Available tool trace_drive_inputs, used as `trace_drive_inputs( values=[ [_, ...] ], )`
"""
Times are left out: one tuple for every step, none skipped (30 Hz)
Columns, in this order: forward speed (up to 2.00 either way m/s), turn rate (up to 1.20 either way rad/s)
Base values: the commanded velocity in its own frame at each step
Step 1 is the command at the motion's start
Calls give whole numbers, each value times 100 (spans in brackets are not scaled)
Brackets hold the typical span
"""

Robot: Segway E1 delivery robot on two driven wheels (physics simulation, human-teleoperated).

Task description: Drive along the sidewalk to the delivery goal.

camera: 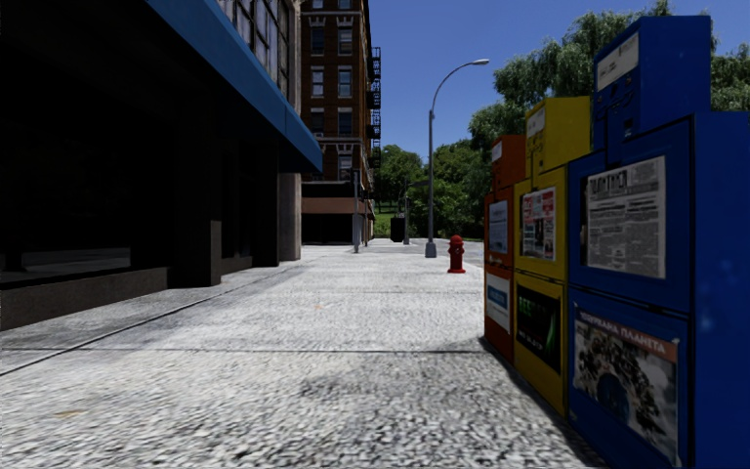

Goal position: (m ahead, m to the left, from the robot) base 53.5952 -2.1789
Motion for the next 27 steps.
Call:
trace_drive_inputs(
  values=[
    [200, 0],
    [200, 0],
    [200, 0],
    [200, 0],
    [200, 0],
    [200, 0],
    [200, 0],
    [200, 0],
    [200, 0],
    [200, 0],
    [200, 0],
    [200, 0],
    [200, 0],
    [200, 0],
    [200, 0],
    [200, 0],
    [200, 0],
    [200, 0],
    [200, 0],
    [200, 0],
    [200, 0],
    [200, 0],
    [200, 0],
    [200, 0],
    [200, 0],
    [200, 0],
    [200, 0]
  ],
)
